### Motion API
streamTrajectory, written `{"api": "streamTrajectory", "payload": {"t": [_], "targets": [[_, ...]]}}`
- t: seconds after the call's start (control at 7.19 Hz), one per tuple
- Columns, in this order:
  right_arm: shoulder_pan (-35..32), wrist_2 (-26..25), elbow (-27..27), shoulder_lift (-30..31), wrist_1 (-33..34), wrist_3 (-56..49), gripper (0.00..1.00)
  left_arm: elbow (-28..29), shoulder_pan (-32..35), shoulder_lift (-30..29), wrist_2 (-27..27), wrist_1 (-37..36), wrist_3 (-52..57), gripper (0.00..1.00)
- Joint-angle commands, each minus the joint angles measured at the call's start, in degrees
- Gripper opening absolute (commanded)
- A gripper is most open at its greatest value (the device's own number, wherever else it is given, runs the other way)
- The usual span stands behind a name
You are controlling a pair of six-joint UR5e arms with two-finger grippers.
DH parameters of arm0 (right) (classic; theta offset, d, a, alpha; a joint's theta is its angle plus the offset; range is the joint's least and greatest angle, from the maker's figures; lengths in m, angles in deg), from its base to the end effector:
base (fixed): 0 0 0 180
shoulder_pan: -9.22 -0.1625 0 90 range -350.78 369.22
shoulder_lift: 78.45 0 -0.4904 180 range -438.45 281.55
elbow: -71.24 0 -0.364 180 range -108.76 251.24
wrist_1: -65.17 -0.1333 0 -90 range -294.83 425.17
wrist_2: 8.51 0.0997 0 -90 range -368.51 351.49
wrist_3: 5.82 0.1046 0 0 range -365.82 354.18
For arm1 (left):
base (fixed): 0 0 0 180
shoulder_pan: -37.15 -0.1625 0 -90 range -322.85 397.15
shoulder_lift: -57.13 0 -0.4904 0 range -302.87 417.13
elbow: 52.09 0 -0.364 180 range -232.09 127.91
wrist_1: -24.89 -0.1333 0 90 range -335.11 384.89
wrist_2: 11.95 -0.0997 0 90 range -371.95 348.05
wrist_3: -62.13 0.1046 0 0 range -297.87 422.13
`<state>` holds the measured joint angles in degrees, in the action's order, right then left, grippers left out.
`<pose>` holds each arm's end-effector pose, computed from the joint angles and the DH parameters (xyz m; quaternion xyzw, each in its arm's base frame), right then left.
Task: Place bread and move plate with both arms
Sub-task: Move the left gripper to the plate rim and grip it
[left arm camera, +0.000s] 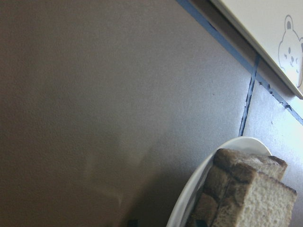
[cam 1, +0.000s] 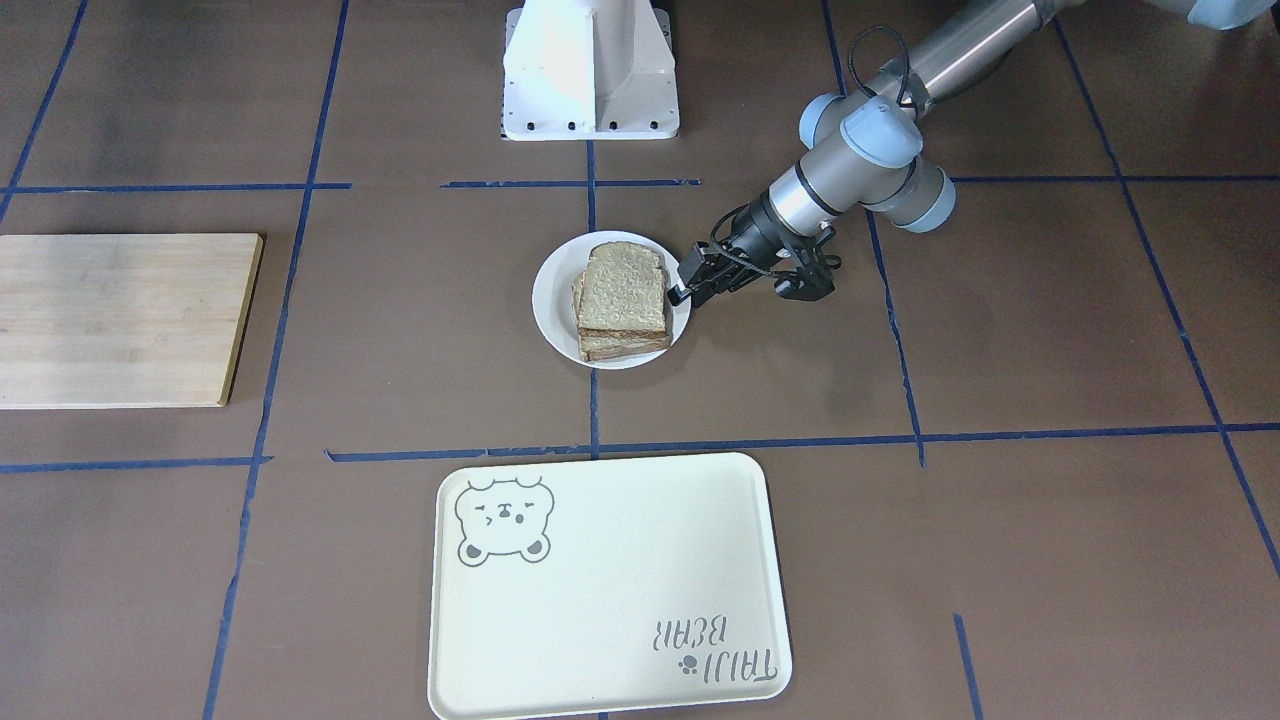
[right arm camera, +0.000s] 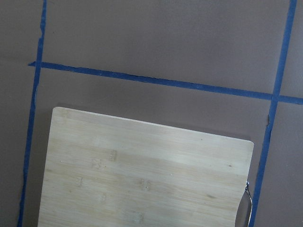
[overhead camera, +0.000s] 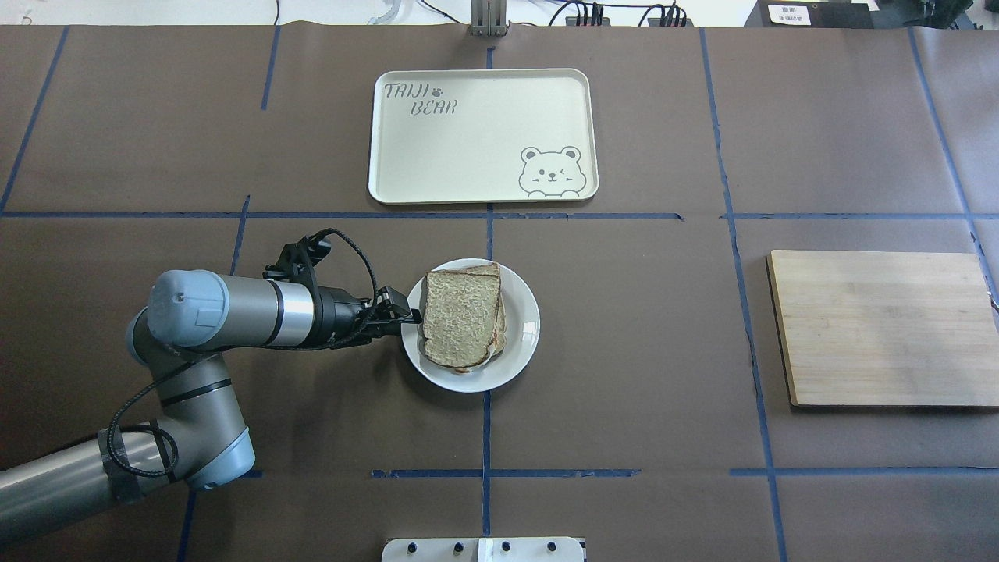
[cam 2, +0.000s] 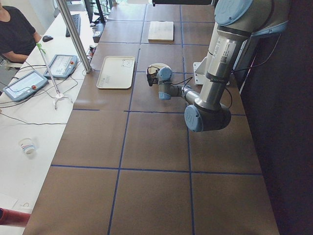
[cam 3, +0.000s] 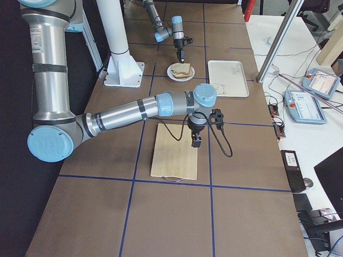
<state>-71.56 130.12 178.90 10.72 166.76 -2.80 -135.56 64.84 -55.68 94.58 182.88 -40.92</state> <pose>-0.0195 -0.4624 0.5941 0.0107 -0.4145 -0.0739 0.9070 0.5268 -0.3934 0.4233 -0.0211 0.6721 -0.1650 0.7215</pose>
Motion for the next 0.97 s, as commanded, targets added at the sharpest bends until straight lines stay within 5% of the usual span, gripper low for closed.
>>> {"api": "streamTrajectory", "payload": {"t": [0.0,0.56,0.84], "targets": [[-0.1,0.1,0.0,0.1,0.0,0.0,0.99,0.0,-1.1,-0.2,0.0,0.0,0.0,0.41],[-1.0,0.2,0.1,0.6,-0.1,0.0,0.99,0.1,-2.7,-1.4,-1.2,-0.1,0.0,0.37],[-1.0,0.2,0.1,0.6,-0.1,0.0,0.99,-0.5,-2.7,-1.4,-1.2,0.0,-0.2,0.14]]}}
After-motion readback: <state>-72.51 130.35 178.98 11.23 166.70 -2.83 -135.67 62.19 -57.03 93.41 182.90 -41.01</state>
